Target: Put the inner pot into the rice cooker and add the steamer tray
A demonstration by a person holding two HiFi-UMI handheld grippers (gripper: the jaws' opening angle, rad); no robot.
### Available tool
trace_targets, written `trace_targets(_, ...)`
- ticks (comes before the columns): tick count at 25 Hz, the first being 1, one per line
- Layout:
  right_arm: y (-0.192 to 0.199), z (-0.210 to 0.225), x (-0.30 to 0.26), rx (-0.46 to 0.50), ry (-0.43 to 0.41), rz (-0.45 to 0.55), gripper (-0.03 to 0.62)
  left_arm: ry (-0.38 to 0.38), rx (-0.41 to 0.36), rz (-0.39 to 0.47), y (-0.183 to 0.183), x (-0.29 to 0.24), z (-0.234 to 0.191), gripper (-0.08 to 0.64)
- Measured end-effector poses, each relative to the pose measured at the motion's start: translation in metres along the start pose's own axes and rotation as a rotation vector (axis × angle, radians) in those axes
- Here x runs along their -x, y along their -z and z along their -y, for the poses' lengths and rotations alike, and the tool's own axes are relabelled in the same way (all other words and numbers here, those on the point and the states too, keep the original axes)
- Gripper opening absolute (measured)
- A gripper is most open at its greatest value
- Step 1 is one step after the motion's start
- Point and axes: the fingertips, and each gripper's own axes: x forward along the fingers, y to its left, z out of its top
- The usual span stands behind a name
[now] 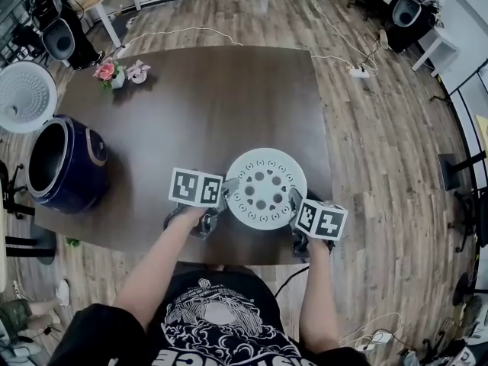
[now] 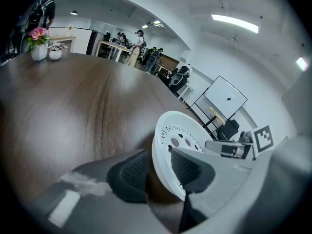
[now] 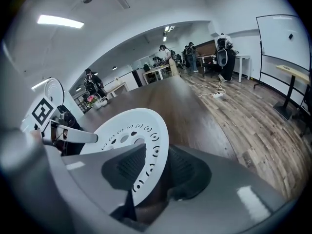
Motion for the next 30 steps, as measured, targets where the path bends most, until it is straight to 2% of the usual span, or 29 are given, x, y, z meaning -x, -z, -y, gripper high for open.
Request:
trace_targets(6,-0.001,0.002,0.000,0.036,0.020,-0.021,0.100,-0.006,0.013,0.000,0.003,0.000,0.001,0.092)
trace_targets(8,-0.001,0.002,-0.001,0.036,0.024,-0.023,0.083,-0.010,0.014,0.004,0.004,0.001,-0.001,0.092)
trace_targets(15,-0.023,-0.013,-0.001,0.046,-0.009,0.014,0.067,-0.024,0.039,0.089,-0.013,0.020,-0.005,0.080)
trace_targets(30,-0.091,-0.119,-0.024,0.201,-0.177,0.082,0.057,-0.135,0.137,0.313,-0.051,0.107,-0.059,0.071)
